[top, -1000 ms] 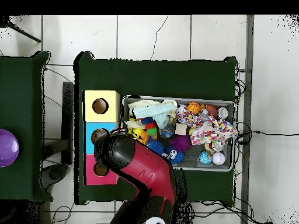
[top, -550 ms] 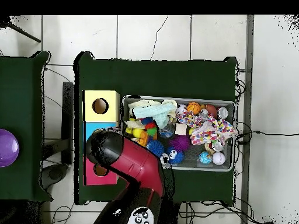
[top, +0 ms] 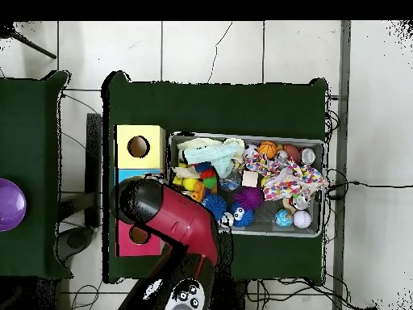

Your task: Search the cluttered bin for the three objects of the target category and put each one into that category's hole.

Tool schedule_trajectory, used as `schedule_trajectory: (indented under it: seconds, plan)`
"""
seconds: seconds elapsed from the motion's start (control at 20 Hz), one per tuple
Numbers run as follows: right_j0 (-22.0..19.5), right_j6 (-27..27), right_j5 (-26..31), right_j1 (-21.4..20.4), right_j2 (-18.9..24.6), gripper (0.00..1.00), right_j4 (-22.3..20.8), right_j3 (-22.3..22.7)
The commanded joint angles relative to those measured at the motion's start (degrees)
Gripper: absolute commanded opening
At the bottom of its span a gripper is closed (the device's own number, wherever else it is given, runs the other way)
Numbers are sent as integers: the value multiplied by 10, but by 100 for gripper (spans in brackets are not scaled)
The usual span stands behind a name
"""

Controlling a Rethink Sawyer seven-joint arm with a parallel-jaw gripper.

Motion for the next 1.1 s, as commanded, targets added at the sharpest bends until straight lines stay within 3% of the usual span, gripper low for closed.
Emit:
schedule_trajectory:
  seconds: [0.05, 0.6, 1.1]
  plan:
    - [-8, 169, 72, 13, 48, 0, 29, -18]
    - [7, 209, 133, 11, 32, 0, 24, -30]
    - [22, 224, 82, 22, 36, 0, 44, -14]
